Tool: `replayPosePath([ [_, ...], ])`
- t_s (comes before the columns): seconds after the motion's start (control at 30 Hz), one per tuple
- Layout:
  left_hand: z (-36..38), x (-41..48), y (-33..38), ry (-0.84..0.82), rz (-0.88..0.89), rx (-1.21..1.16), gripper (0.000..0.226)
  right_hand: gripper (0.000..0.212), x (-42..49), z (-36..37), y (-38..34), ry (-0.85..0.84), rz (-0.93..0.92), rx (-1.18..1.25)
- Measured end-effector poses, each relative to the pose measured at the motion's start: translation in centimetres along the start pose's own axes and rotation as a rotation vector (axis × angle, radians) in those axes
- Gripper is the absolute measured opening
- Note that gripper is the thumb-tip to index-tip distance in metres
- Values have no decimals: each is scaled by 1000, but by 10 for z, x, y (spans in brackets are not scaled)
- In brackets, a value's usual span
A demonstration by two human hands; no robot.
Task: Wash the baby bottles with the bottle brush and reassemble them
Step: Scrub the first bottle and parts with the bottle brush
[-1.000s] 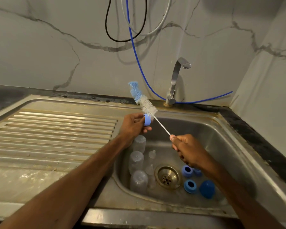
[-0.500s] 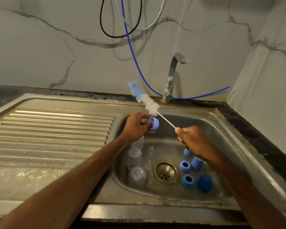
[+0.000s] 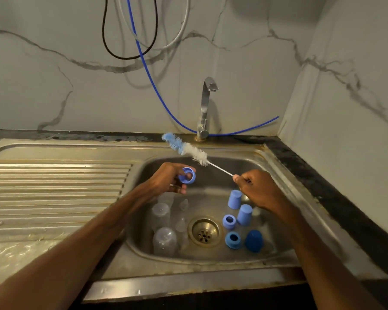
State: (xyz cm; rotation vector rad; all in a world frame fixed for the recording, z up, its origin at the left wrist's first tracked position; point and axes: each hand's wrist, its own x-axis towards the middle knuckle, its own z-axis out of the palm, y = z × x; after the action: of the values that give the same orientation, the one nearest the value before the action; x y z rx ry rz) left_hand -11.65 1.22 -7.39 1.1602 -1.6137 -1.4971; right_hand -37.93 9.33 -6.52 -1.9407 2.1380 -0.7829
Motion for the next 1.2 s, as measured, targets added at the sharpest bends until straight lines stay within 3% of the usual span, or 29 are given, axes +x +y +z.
replayPosePath([
  [0.13, 4, -1, 1, 48, -11, -24, 37, 55, -4, -5, 0, 100, -114, 115],
  [0.23, 5, -4, 2, 13, 35, 5, 29, 57, -8, -13, -4, 197, -221, 250],
  [0.3, 6, -8, 4, -6, 100, 18, 20, 57, -11, -19, -8, 260, -275, 361],
  [0.43, 13, -5, 1, 6, 255, 201, 23, 54, -18, -31, -7, 407, -361, 482],
  [0.6, 59, 22, 0, 9, 248, 695, 22, 49, -17, -30, 4, 546, -288, 494],
  [0.77, 107, 66, -23, -83, 172, 942, 23, 49, -10, -20, 14, 579, -222, 487],
  [0.97, 135, 98, -52, -106, 68, 1085, 34, 50, -4, -11, 19, 607, -193, 470],
  [1.2, 142, 113, -72, -91, 73, 1194, 42, 48, 1, -8, 21, 609, -190, 474],
])
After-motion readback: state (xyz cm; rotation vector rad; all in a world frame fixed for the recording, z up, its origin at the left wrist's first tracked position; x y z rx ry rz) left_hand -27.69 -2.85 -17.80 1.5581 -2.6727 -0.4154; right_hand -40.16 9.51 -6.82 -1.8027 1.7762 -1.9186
